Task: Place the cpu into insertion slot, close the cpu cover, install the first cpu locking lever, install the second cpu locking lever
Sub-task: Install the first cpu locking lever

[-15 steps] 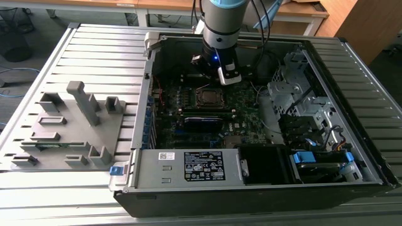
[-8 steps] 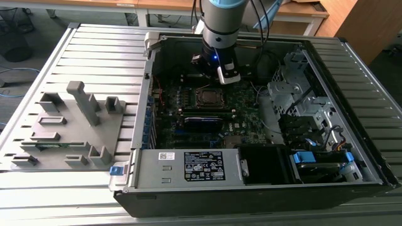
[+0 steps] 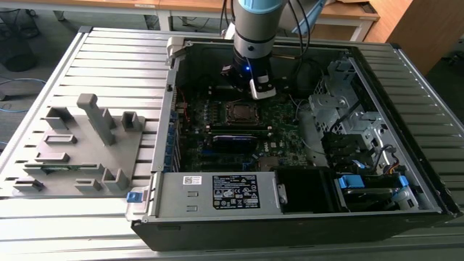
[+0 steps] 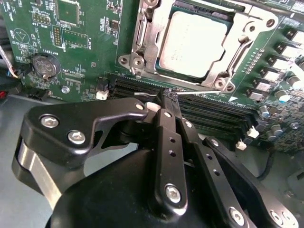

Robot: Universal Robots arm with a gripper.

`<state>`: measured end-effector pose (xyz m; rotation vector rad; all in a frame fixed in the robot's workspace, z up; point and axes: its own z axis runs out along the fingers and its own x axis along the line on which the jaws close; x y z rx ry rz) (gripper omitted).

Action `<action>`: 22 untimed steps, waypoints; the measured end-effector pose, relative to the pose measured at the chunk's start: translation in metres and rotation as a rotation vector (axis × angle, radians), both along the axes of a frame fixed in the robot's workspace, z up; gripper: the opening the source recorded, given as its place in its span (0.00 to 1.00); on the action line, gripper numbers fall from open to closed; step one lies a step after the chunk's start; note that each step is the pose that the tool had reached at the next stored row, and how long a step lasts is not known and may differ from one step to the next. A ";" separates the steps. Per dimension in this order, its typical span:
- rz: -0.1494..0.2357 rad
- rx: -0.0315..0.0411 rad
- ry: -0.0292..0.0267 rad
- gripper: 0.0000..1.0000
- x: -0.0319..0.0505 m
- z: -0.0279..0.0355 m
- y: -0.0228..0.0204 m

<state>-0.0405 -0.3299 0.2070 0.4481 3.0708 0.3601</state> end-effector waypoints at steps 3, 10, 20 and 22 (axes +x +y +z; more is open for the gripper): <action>-0.010 -0.0003 0.0002 0.11 0.0002 -0.0016 0.0013; -0.029 -0.0121 -0.0001 0.11 0.0016 -0.0027 0.0059; -0.047 -0.0262 -0.0007 0.11 0.0026 -0.0035 0.0073; -0.057 -0.0287 -0.0013 0.11 0.0026 -0.0041 0.0074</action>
